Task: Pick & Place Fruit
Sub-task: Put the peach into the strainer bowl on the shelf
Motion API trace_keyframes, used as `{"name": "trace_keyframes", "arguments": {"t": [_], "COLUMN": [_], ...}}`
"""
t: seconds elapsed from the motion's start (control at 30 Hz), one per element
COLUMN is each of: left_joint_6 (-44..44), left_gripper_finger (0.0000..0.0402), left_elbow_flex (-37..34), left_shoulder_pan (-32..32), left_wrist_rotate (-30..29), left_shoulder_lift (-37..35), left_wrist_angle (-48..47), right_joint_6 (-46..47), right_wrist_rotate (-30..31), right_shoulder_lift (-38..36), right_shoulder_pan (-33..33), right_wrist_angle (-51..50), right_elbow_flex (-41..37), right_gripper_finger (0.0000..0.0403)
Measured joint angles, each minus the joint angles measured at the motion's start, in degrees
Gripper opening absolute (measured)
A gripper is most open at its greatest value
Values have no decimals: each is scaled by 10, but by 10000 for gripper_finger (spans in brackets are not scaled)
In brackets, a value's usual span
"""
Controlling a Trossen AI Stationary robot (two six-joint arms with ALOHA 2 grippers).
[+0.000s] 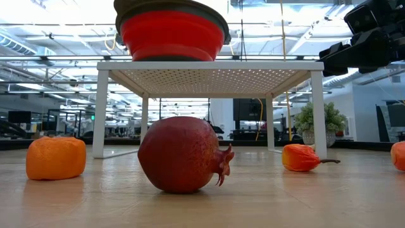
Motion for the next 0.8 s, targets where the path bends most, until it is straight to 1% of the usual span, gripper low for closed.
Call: {"name": "trace_keyframes", "arguments": {"t": [0.4,0.57,0.73,0.8], "left_joint_6": [-4,-15,-20,-34], "left_gripper_finger": [81,81,81,81], "left_elbow_flex": [0,0,0,0], "left_shoulder_pan": [17,23,23,23], "left_wrist_rotate": [-1,-1,-1,-18], "left_shoulder_lift": [0,0,0,0], "left_wrist_angle": [117,132,127,117], "right_joint_6": [0,0,0,0], "right_wrist_rotate": [0,0,0,0], "right_shoulder_lift": [0,0,0,0], "right_shoulder_pan": [0,0,0,0], "right_wrist_angle": [0,0,0,0], "right_elbow_flex": [0,0,0,0], "right_gripper_finger": [130,130,130,130]}}
